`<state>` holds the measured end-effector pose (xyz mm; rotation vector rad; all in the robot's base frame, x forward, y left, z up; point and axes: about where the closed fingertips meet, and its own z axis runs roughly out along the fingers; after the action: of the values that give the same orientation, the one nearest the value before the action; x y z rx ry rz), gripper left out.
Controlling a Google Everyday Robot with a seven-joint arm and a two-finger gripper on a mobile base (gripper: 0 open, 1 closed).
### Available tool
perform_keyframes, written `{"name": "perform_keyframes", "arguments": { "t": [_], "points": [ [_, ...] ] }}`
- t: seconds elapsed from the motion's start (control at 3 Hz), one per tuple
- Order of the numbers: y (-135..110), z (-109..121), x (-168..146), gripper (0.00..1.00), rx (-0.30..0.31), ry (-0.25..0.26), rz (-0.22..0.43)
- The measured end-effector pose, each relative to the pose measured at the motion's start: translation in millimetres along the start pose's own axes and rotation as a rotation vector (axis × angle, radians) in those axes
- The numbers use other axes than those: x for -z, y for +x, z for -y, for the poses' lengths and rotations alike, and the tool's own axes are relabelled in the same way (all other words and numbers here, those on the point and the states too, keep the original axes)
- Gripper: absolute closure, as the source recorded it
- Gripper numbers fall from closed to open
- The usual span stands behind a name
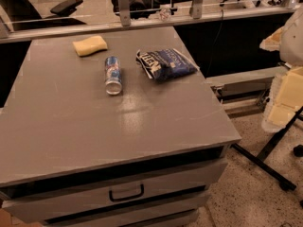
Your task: Move redbull can near sponge
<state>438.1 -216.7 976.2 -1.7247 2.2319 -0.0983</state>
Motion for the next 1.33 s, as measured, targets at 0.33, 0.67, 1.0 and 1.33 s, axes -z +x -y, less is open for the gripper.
{"name": "perform_keyframes", "arguments": {
  "t": [0.33,0.67,1.0,1.33],
  "points": [
    [-1.6,-0.7,-1.3,0.0,-0.003,0.0,0.01],
    [-20.1,-9.2,-16.0,0.0,-0.033,-0.007,0.132],
    [-39.1,-25.7,-20.5,0.0,-0.081,0.015,0.297],
    [-78.3,-46.4,-24.9,0.0,-0.104,0.023,0.52]
  ]
}}
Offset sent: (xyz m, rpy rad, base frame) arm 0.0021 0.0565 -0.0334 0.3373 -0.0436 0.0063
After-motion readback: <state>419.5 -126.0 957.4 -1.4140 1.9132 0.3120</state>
